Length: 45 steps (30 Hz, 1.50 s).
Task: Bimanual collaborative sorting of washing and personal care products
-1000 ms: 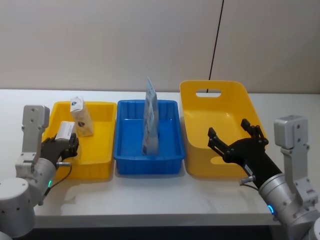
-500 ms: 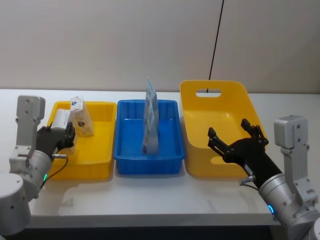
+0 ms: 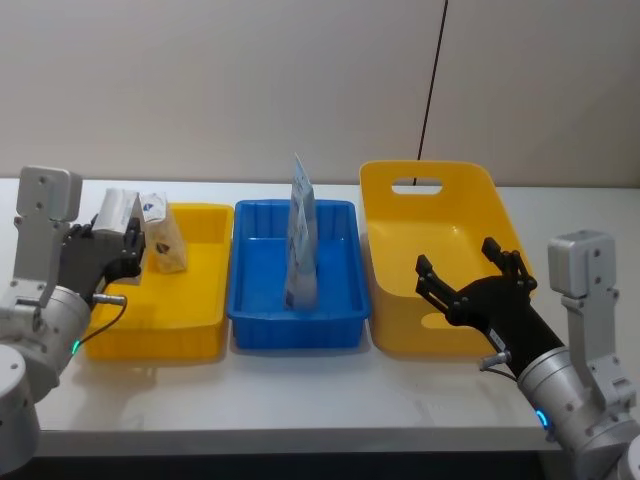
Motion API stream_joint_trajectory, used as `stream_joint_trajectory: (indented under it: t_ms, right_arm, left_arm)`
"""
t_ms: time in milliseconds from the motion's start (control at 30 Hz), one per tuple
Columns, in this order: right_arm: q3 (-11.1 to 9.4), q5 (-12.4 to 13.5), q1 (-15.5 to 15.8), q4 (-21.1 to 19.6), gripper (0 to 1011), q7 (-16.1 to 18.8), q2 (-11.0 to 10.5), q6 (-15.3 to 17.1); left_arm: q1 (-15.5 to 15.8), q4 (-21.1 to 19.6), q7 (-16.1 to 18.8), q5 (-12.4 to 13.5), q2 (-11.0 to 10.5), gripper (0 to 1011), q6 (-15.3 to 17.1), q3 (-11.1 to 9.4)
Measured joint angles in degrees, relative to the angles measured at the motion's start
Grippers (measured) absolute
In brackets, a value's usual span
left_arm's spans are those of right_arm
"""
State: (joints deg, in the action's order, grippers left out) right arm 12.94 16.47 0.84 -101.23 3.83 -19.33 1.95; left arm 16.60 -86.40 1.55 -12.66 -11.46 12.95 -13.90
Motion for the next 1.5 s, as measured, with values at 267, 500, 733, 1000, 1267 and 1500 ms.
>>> stream_joint_trajectory:
  t_ms: [267,500,733,1000,1267,1500]
  right_arm:
    - [0.0,0.0,0.0,0.0,1002,0.0,0.0,0.0]
    - [0.0,0.0,0.0,0.0,1002,0.0,0.0,0.0]
    - [0.04,0.05,-0.54,0.39,1002,0.6,0.11,0.03]
    - [0.58,1.18,-2.46,1.9,1002,3.24,0.46,0.33]
    - [1.85,2.26,-5.52,4.54,1002,6.21,1.65,0.74]
    - [2.48,2.73,-7.11,6.11,1002,7.95,2.45,1.0]
  left_arm:
    - [-2.47,-4.87,0.06,0.8,-0.91,414,0.92,0.25]
    - [-3.64,-7.2,-0.04,1.23,-1.27,414,1.29,0.35]
    - [-4.33,-8.48,-0.19,1.45,-1.47,414,1.54,0.4]
    - [-4.77,-9.28,-0.29,1.63,-1.6,414,1.68,0.45]
    - [-5.01,-9.76,-0.34,1.72,-1.66,414,1.76,0.48]
    - [-5.11,-9.94,-0.38,1.76,-1.7,414,1.81,0.48]
